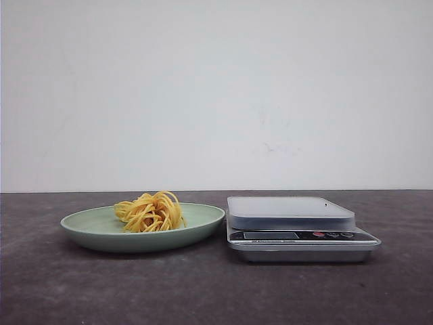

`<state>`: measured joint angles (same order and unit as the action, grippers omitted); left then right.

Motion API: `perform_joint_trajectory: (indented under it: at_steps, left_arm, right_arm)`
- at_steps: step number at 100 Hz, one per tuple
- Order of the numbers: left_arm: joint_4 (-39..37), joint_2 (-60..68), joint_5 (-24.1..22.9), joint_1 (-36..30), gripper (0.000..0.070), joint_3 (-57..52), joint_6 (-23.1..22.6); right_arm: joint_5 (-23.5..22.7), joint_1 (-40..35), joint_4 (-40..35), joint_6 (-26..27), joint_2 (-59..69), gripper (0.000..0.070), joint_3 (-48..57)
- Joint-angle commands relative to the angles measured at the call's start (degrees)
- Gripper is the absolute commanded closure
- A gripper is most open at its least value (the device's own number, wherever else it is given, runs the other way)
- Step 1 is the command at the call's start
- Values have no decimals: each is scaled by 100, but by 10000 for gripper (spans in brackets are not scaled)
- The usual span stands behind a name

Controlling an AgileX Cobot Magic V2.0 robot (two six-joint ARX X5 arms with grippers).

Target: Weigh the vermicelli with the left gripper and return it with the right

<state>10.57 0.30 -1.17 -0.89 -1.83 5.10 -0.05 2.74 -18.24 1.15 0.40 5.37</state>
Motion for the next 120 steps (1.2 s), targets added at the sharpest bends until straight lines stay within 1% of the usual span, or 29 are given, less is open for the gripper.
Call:
perform_joint_trajectory:
  at_steps: [1, 9, 30, 49, 67, 120]
  left_arm:
    - [26, -2, 11, 0, 689, 103, -37]
    - [26, -2, 11, 0, 689, 103, -37]
    - [26, -2, 11, 0, 689, 103, -37]
    - [26, -2, 11, 0, 689, 103, -37]
    - [26, -2, 11, 0, 689, 103, -37]
    - [26, -2, 11, 0, 689, 103, -37]
  right_arm:
    - [-15, 13, 70, -74, -17, 694, -94]
    - [-15, 13, 125, -70, -17, 694, -195]
    - [-22, 13, 577, -72, -17, 694, -380]
    - [-15, 13, 629, -79, -17, 694, -402]
    - [-15, 13, 883, -35, -17, 694, -468]
    - [0, 13, 922, -31, -17, 694, -466]
